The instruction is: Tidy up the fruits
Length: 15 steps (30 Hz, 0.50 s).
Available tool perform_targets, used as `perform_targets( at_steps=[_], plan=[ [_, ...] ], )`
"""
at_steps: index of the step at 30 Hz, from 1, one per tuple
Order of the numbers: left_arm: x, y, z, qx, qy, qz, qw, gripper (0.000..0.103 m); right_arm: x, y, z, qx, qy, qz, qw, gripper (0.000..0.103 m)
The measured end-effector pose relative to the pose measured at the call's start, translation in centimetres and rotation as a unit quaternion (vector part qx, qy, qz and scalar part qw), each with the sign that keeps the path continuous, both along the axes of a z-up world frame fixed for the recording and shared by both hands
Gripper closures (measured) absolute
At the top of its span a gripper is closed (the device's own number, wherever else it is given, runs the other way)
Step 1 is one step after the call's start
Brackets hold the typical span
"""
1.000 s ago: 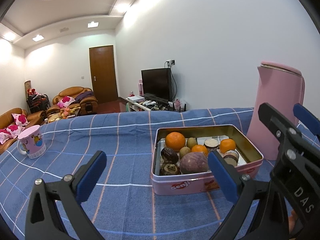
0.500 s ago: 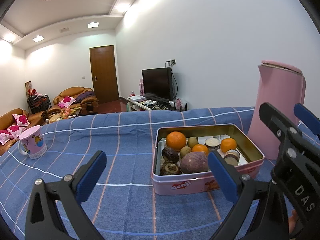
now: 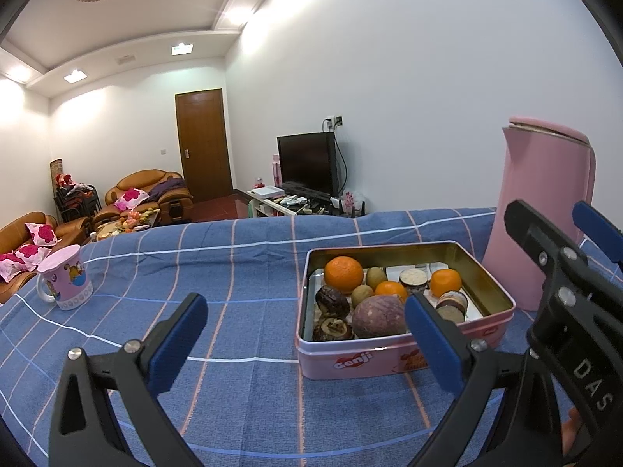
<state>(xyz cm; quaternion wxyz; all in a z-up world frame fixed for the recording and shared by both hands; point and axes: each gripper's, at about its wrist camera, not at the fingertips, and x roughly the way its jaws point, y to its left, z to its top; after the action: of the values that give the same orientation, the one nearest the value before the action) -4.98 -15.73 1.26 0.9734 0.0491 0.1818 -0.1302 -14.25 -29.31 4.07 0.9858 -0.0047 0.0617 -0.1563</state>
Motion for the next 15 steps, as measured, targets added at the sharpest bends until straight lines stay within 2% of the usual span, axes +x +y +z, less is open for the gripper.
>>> perform_targets(
  at_steps=[15],
  plan=[
    [-0.01, 0.19, 0.05, 0.0, 0.0, 0.001, 1.0, 0.0, -0.03, -0.04, -0.05, 0.001, 0.001, -0.001, 1.0, 0.023]
  ],
)
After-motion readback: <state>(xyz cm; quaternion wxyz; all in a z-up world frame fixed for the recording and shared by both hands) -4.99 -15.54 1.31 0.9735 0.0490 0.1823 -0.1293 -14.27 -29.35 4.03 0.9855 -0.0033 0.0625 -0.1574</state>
